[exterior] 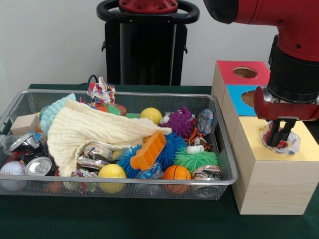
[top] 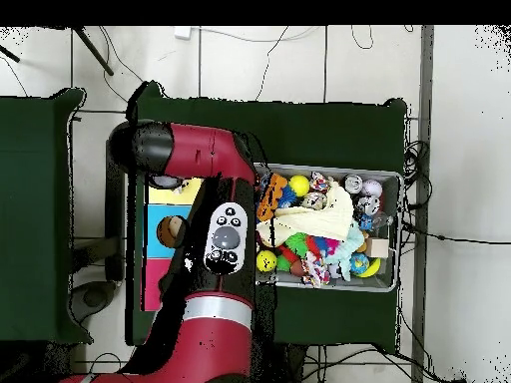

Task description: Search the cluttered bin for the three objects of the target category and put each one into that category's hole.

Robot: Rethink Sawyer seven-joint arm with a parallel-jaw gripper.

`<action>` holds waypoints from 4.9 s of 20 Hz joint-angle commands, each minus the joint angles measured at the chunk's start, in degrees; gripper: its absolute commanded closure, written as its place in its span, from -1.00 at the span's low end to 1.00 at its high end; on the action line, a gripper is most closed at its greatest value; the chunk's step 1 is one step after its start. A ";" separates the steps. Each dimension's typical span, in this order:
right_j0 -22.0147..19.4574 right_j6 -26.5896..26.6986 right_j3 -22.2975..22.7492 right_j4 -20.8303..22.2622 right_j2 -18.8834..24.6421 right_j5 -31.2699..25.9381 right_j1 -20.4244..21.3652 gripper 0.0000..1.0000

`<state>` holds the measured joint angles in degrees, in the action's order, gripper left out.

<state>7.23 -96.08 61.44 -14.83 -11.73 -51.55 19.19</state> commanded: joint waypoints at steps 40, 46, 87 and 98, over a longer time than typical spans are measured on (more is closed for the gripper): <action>-2.17 -7.79 19.24 0.72 7.93 15.69 -2.37 1.00; -2.91 -6.72 22.18 1.08 9.05 18.17 -2.02 1.00; 1.92 -9.66 16.84 3.07 2.01 3.12 -3.95 1.00; -0.95 -8.14 20.63 1.45 5.64 17.11 -8.06 1.00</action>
<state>9.43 -96.08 72.54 -15.24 -11.28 -36.89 19.41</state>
